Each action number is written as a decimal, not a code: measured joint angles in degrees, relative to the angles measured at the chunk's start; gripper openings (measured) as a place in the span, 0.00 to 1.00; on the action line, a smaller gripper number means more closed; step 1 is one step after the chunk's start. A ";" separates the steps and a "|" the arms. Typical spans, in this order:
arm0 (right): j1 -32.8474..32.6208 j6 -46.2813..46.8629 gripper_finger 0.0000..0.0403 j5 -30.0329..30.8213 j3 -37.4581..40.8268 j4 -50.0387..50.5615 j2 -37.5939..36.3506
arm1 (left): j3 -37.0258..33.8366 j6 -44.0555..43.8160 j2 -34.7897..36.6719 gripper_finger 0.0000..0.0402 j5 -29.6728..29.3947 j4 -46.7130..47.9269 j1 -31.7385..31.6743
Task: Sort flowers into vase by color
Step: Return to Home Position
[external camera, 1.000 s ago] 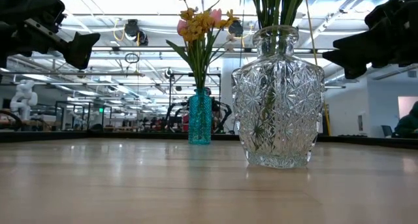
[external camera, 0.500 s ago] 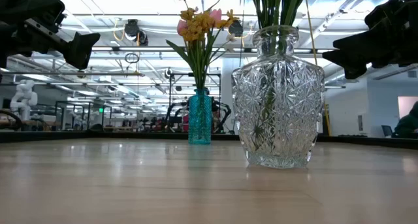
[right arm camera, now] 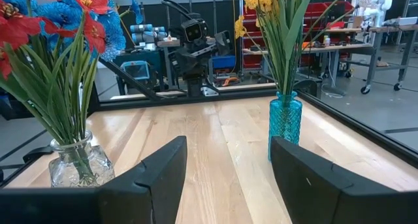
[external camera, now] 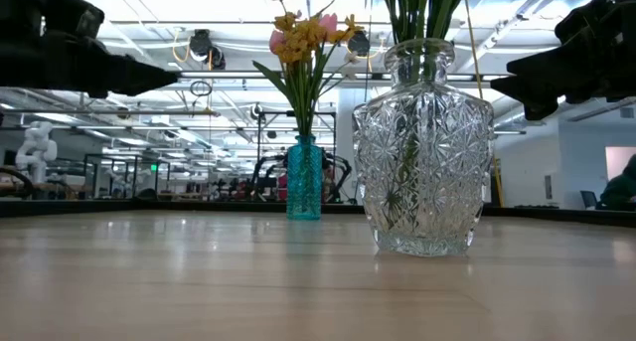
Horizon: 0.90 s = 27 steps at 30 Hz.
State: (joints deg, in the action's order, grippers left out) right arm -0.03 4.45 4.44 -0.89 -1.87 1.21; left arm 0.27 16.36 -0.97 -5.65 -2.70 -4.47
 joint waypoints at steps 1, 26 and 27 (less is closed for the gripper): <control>0.01 0.00 0.53 0.00 0.00 0.01 0.00 | 0.00 0.60 -0.02 0.94 -0.48 0.00 -0.02; 0.02 0.00 0.53 0.00 0.00 0.02 0.00 | 0.00 0.55 -0.01 0.94 -0.61 -0.19 0.00; -0.01 -0.01 0.53 0.01 0.00 0.02 0.00 | 0.00 0.55 0.00 0.94 -0.61 -0.17 -0.02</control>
